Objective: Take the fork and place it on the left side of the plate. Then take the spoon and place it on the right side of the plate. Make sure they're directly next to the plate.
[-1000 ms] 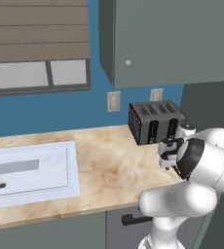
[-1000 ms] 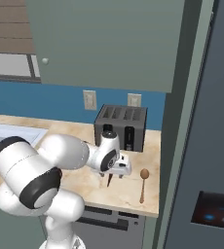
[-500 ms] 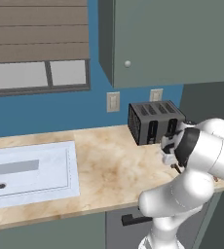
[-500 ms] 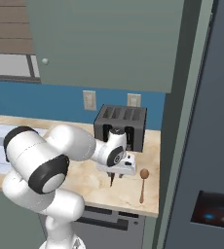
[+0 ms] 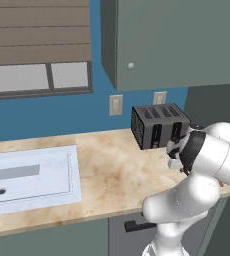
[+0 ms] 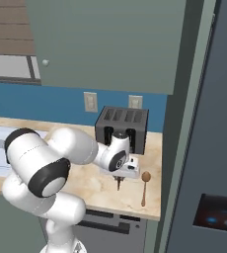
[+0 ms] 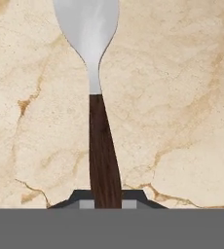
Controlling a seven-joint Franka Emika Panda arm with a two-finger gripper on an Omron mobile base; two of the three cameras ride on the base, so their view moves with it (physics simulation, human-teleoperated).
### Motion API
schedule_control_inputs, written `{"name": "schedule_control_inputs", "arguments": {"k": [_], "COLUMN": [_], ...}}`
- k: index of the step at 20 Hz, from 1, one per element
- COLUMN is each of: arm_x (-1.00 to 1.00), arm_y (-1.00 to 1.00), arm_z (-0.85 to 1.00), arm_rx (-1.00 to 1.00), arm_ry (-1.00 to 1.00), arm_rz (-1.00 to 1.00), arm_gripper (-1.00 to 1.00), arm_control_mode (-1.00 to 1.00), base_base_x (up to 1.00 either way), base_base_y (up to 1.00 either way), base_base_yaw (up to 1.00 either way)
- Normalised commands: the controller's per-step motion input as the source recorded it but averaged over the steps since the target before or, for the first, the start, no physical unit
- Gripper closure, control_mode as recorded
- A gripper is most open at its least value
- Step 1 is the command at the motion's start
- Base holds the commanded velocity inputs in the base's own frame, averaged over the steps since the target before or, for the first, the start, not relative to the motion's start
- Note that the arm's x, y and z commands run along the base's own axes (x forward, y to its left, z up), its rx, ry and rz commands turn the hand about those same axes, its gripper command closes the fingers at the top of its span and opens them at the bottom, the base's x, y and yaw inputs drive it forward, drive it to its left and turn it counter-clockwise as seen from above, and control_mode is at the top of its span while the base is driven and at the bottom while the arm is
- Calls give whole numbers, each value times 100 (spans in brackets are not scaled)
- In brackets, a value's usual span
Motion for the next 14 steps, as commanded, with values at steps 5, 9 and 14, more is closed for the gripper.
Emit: {"name": "schedule_control_inputs", "arguments": {"k": [5,9,14], "arm_x": [-26,-20,-25], "arm_y": [68,72,45], "arm_z": [-43,-32,1], "arm_rx": [0,0,0], "arm_ry": [-9,-8,-2], "arm_rz": [5,6,6], "arm_gripper": [100,100,100], "arm_control_mode": [-100,-100,-100], "base_base_x": [0,0,0], "base_base_y": [0,0,0], "base_base_yaw": [0,0,0]}}
